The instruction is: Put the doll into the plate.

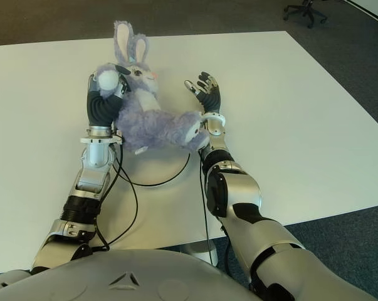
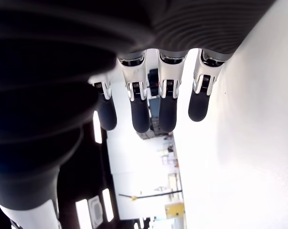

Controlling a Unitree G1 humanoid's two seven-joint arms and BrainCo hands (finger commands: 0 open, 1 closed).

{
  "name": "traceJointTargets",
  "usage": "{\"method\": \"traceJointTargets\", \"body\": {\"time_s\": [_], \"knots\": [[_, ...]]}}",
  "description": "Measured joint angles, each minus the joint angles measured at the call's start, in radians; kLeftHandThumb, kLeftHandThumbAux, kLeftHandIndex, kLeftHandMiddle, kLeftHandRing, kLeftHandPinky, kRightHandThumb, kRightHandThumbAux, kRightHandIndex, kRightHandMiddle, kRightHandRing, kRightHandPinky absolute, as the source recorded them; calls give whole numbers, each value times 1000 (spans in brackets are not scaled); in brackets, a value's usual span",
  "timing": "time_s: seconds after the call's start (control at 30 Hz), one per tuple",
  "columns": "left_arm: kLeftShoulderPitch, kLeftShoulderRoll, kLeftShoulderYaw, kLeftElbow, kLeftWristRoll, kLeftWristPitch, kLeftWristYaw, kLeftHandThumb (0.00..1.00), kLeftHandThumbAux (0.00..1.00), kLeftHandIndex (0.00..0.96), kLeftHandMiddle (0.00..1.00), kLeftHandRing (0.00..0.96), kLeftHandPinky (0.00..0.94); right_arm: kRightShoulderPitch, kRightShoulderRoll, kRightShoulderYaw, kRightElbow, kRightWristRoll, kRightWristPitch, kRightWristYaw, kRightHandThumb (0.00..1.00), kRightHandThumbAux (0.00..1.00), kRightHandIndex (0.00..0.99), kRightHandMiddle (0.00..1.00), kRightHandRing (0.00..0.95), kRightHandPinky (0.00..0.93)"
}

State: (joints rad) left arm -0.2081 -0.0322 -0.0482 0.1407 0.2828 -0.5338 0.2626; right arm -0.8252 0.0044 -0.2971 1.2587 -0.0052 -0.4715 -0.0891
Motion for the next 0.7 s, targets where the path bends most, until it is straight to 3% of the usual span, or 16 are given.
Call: {"method": "traceJointTargets", "body": {"time_s": [0.7], "knots": [[27,0,-19,-20,-88,-17,-72,725,698,443,837,837,847,0,5,1,0,0,0,-2,64,750,195,192,166,157]]}}
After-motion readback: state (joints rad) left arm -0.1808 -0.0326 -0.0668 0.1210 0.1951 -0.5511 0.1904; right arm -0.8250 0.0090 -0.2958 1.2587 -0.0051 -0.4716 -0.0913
